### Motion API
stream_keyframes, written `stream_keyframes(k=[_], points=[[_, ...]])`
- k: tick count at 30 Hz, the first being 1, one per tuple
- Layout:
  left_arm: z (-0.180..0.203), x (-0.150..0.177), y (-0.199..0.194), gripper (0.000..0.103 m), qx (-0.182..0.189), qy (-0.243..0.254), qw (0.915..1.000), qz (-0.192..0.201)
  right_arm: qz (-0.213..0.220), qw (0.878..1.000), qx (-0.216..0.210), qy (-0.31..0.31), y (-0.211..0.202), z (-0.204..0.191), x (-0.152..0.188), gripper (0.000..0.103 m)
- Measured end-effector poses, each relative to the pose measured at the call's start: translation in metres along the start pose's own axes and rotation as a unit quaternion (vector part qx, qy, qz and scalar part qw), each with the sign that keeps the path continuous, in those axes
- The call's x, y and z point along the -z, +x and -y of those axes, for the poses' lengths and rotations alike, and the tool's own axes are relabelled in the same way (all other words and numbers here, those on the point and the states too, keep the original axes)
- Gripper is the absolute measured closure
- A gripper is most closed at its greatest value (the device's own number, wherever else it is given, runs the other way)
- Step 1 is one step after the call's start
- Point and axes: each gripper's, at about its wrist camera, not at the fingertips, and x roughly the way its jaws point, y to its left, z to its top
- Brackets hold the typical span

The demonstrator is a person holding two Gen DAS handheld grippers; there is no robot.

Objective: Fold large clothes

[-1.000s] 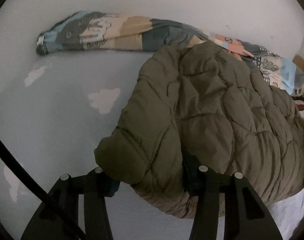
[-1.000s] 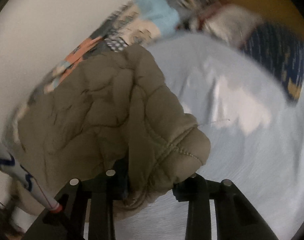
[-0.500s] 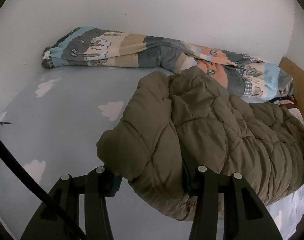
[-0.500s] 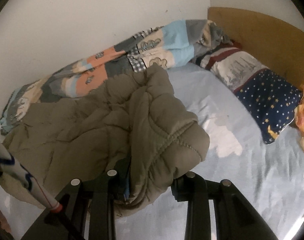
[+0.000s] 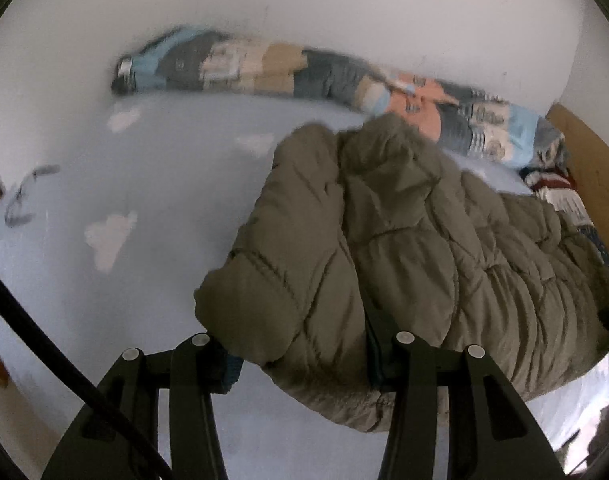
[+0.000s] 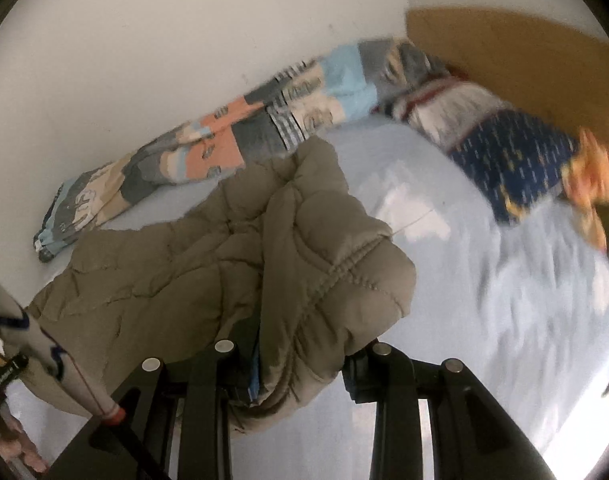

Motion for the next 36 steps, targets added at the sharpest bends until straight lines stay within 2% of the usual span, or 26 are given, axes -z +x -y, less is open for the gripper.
stream_keyframes(k=[3,6,7,9,10,12,13,15,18,20,21,23,25,26,29,31,34,36], points=[[-0.013,0.02,0.003,0.052,0.01,-0.023,0.9993,-0.028,-0.031,0.999,-0.006,0.026,-0.002,0.017,0.029,0.07],[-0.033,0.029,0.018,0.044,0.032,-0.084,0.9932,-0.075,-0.068,0.996,-0.013,0.059,0.006,0.034,0.049,0.066],[-0.046,0.03,0.021,0.041,0.049,-0.117,0.988,-0.087,-0.088,0.993,-0.021,0.076,0.014,0.043,0.055,0.065],[-0.076,0.037,0.024,0.037,0.102,-0.199,0.9693,-0.102,-0.12,0.984,-0.04,0.122,0.025,0.063,0.063,0.058],[-0.094,0.043,0.026,0.036,0.131,-0.245,0.9542,-0.111,-0.135,0.975,-0.06,0.163,0.028,0.076,0.067,0.052],[-0.113,0.049,0.025,0.036,0.147,-0.287,0.9399,-0.114,-0.144,0.955,-0.096,0.241,0.028,0.104,0.079,0.045],[-0.119,0.05,0.021,0.036,0.135,-0.293,0.9404,-0.106,-0.145,0.948,-0.105,0.265,0.026,0.114,0.083,0.042],[-0.135,0.047,0.001,0.036,0.076,-0.299,0.9492,-0.063,-0.146,0.936,-0.113,0.298,0.022,0.131,0.092,0.041],[-0.155,0.043,-0.027,0.036,0.039,-0.314,0.9487,0.002,-0.143,0.931,-0.103,0.319,0.015,0.142,0.1,0.038],[-0.151,0.04,-0.041,0.036,0.015,-0.296,0.9544,0.037,-0.12,0.927,-0.082,0.345,0.004,0.159,0.1,0.038],[-0.14,0.036,-0.045,0.036,0.011,-0.27,0.9617,0.049,-0.104,0.93,-0.06,0.348,-0.003,0.164,0.099,0.037],[-0.109,0.03,-0.048,0.036,0.003,-0.2,0.9779,0.061,-0.059,0.945,-0.025,0.32,-0.02,0.165,0.085,0.037],[-0.068,0.028,-0.05,0.036,0.006,-0.119,0.9903,0.072,-0.032,0.963,-0.046,0.264,-0.028,0.147,0.07,0.041],[-0.044,0.028,-0.051,0.036,0.009,-0.071,0.9943,0.079,-0.019,0.976,-0.057,0.207,-0.031,0.123,0.062,0.047],[0.014,0.035,-0.043,0.034,0.016,0.05,0.9959,0.074,-0.01,0.994,-0.05,0.101,-0.03,0.073,0.059,0.059],[0.034,0.042,-0.026,0.034,0.003,0.09,0.9948,0.046,-0.026,0.997,-0.027,0.074,-0.018,0.058,0.06,0.06],[0.039,0.046,0.015,0.03,-0.028,0.095,0.9947,-0.028,-0.092,0.991,-0.015,0.092,0.016,0.066,0.069,0.06],[0.036,0.043,0.03,0.03,-0.023,0.072,0.9957,-0.054,-0.128,0.985,-0.006,0.112,0.033,0.074,0.077,0.06]])
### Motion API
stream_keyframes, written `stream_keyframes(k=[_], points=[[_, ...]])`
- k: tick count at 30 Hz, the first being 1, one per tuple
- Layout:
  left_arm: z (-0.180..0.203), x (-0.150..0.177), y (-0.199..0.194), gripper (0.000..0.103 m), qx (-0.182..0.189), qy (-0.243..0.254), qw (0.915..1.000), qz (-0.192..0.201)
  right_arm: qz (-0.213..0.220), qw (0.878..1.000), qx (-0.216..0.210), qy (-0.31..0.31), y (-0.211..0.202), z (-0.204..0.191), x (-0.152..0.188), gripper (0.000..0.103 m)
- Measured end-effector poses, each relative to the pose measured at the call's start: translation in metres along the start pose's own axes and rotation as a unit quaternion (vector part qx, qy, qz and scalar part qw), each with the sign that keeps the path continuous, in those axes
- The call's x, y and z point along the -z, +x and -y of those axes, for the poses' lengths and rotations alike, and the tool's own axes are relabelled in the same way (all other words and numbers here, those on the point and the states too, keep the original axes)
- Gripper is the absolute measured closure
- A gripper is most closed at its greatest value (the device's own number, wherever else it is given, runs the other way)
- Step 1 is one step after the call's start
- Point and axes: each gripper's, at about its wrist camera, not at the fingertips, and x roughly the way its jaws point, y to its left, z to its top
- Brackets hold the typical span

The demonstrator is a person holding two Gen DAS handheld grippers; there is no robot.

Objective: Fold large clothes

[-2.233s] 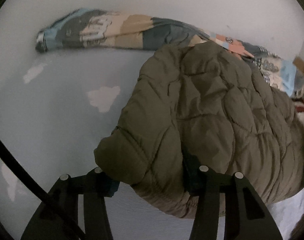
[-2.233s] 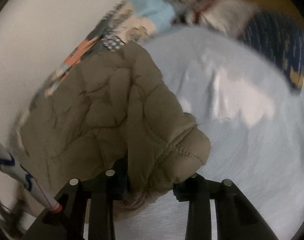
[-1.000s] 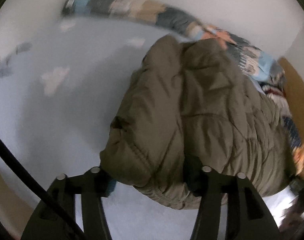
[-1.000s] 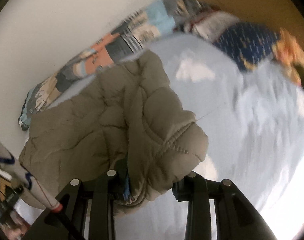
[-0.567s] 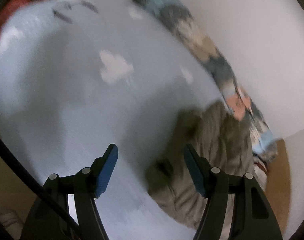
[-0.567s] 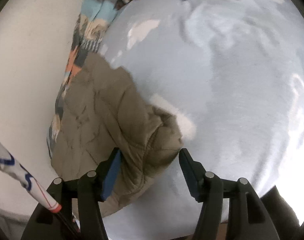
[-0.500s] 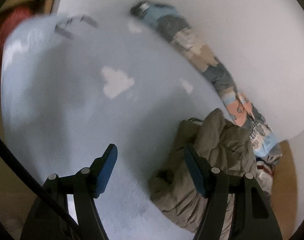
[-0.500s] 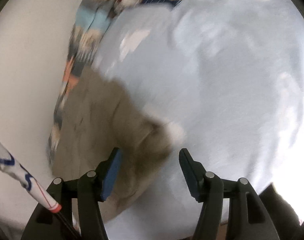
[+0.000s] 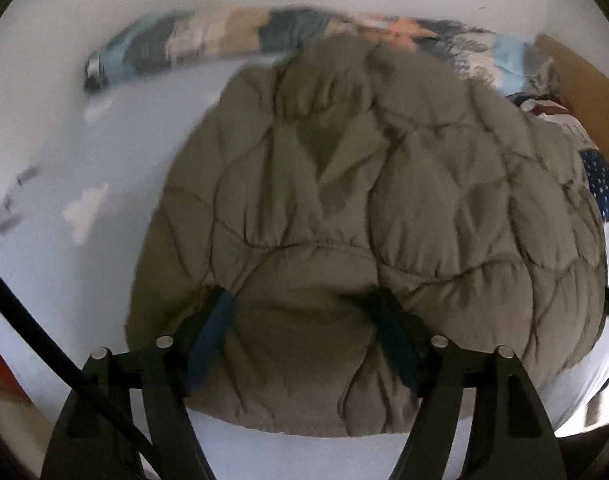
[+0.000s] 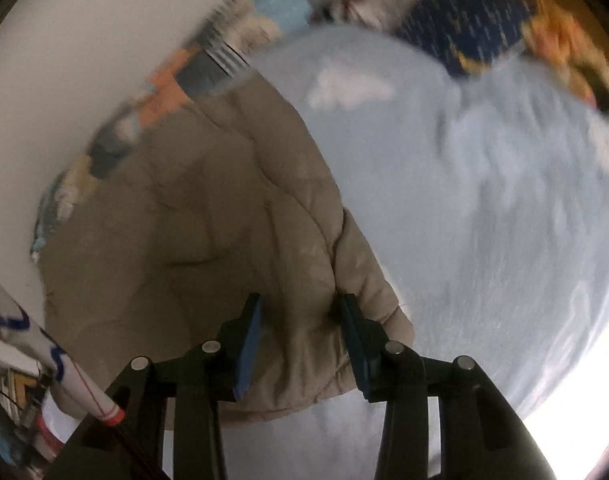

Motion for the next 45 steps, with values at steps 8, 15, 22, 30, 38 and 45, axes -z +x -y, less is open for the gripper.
stream_keyframes(k=[8,15,22,30,38,45], points=[[0.025,0.002,-0.048,0.029,-0.014,0.039,0.9923,0.117,0.092,0.995,0.022,-0.034,-0.037,-0.02,-0.006,0.059],[0.073,0.008,-0.042,0.026,-0.015,0.104,0.9851,0.137,0.125,0.975,-0.037,-0.18,-0.039,-0.105,0.022,0.045],[0.084,0.012,-0.01,0.02,-0.039,0.118,0.9883,0.089,0.04,0.975,0.019,-0.219,0.022,-0.136,0.042,0.039],[0.081,0.008,-0.003,0.019,-0.036,0.111,0.9899,0.081,0.029,0.977,0.029,-0.211,0.032,-0.132,0.042,0.03],[0.081,0.01,-0.007,0.019,-0.034,0.109,0.99,0.083,0.029,0.978,0.023,-0.203,0.028,-0.131,0.04,0.028],[0.079,0.007,-0.02,0.019,-0.017,0.098,0.9903,0.098,0.05,0.982,-0.004,-0.181,0.012,-0.127,0.036,0.028]])
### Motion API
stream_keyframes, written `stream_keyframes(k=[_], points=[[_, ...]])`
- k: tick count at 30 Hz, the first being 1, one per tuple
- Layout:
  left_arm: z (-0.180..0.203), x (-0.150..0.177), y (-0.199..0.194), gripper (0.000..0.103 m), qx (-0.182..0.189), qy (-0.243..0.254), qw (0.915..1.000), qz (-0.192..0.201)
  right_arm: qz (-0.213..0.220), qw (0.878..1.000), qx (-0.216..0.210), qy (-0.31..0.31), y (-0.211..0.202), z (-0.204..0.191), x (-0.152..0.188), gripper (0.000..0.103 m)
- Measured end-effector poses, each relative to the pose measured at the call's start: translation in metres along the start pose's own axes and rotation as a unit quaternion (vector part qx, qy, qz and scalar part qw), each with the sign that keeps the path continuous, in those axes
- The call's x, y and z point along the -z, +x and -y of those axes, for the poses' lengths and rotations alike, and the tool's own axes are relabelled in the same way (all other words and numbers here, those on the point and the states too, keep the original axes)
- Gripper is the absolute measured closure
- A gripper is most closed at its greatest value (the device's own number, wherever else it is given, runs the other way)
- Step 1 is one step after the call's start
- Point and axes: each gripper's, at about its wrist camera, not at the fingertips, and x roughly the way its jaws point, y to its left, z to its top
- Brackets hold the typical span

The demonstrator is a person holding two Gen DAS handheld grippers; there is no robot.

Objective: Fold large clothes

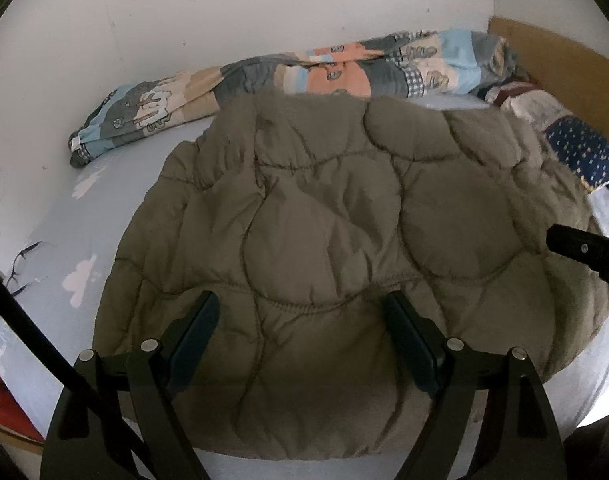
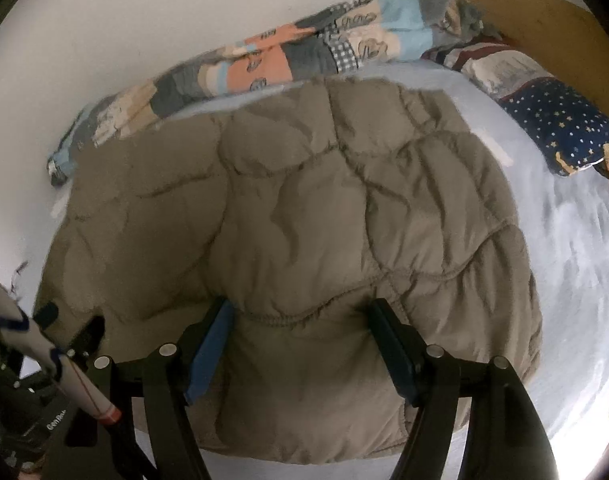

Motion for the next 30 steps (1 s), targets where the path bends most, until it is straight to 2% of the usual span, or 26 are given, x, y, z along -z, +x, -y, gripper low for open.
stream_keyframes(k=[6,11,13,16,19,21,23,24,26,30], points=[[0.0,0.001,-0.014,0.019,-0.015,0.003,0.9996,0.024,0.051,0.999,0.001,-0.007,-0.025,-0.005,-0.003,0.028],[-0.02,-0.02,-0.013,0.019,-0.023,-0.036,0.9985,0.036,0.068,0.998,0.006,0.011,-0.036,0.003,-0.002,0.027],[-0.034,-0.035,-0.006,0.019,-0.018,-0.056,0.9978,0.031,0.079,0.997,0.007,0.022,-0.039,0.009,-0.011,0.027],[-0.048,-0.053,0.018,0.019,-0.023,-0.073,0.997,0.004,0.089,0.995,0.018,0.029,-0.037,0.016,-0.03,0.027],[-0.062,-0.064,0.054,0.019,-0.031,-0.082,0.995,-0.049,0.075,0.996,0.018,0.036,-0.018,0.025,-0.052,0.027],[-0.068,-0.064,0.072,0.019,-0.022,-0.091,0.9923,-0.081,0.052,0.997,0.027,0.04,0.004,0.031,-0.064,0.027],[-0.069,-0.065,0.088,0.014,-0.02,-0.088,0.9903,-0.105,0.017,0.999,0.028,0.042,0.03,0.036,-0.071,0.027],[-0.067,-0.066,0.092,0.011,-0.026,-0.08,0.9906,-0.108,-0.001,0.999,0.034,0.041,0.043,0.037,-0.073,0.027],[-0.063,-0.068,0.102,0.007,-0.04,-0.061,0.9907,-0.115,-0.029,0.998,0.044,0.035,0.064,0.037,-0.076,0.018],[-0.065,-0.067,0.101,0.006,-0.036,-0.081,0.99,-0.11,-0.039,0.996,0.077,0.009,0.081,0.026,-0.085,0.013]])
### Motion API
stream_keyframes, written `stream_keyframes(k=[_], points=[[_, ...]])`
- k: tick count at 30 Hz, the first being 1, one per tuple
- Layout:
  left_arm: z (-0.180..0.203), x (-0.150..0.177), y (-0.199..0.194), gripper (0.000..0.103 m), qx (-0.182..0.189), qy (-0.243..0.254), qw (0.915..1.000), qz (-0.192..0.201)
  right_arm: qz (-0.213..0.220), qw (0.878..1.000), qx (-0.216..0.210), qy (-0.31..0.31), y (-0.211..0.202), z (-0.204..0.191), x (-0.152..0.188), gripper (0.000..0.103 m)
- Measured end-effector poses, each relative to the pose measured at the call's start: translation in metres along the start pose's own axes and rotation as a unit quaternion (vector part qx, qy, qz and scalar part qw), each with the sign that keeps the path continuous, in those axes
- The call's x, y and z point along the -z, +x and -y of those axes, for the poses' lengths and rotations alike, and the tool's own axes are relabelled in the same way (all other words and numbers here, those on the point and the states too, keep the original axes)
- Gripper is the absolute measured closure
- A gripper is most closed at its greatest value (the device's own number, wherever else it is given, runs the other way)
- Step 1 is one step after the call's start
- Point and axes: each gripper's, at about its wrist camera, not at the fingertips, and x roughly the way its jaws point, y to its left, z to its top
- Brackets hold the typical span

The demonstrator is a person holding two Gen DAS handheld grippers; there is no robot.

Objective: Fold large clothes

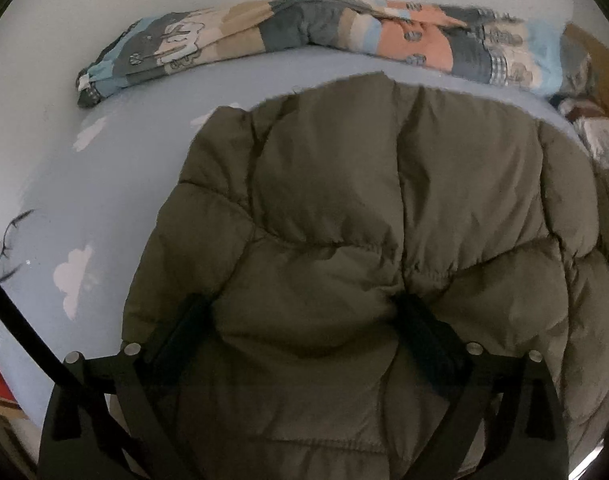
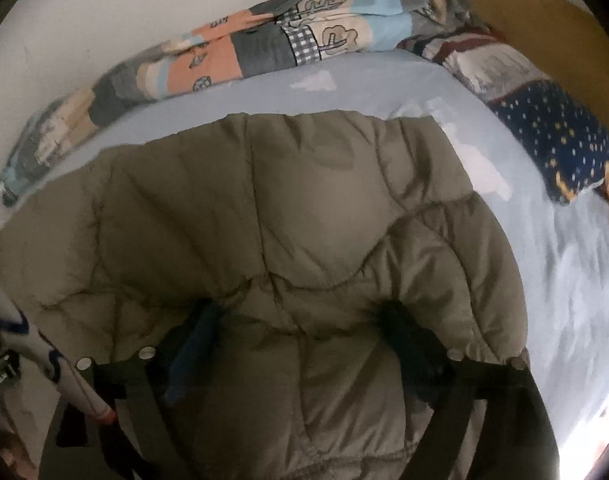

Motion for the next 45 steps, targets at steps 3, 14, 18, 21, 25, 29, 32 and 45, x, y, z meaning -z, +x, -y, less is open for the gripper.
stream_keyframes(k=[3,14,18,21,25,29,32,45], points=[[0.0,0.004,-0.021,0.006,0.0,-0.001,0.9995,0.032,0.006,1.0,0.007,0.012,-0.006,0.0,0.0,0.014],[0.024,0.102,-0.088,0.006,0.004,0.023,0.9985,0.049,0.069,0.997,-0.005,0.037,-0.102,0.014,0.087,0.014],[0.025,0.104,-0.052,0.002,0.019,0.006,0.9998,-0.004,0.009,0.998,-0.01,0.066,-0.078,0.026,0.116,0.013],[0.026,0.104,-0.047,0.001,0.017,0.017,0.9997,-0.006,-0.022,0.997,-0.026,0.074,-0.048,0.034,0.113,0.003],[0.015,0.118,-0.067,0.001,0.025,-0.003,0.9993,0.027,-0.008,0.997,-0.034,0.062,-0.047,0.031,0.112,0.001],[0.007,0.144,-0.115,0.001,0.038,-0.008,0.9966,0.073,0.035,0.998,-0.027,0.043,-0.085,0.029,0.126,0.008],[0.003,0.167,-0.162,0.001,0.051,-0.001,0.9916,0.119,0.087,0.996,-0.026,0.024,-0.128,0.025,0.144,0.008],[-0.029,0.261,-0.364,0.001,0.077,0.035,0.9576,0.275,0.151,0.983,-0.1,0.028,-0.278,0.026,0.25,0.008]])
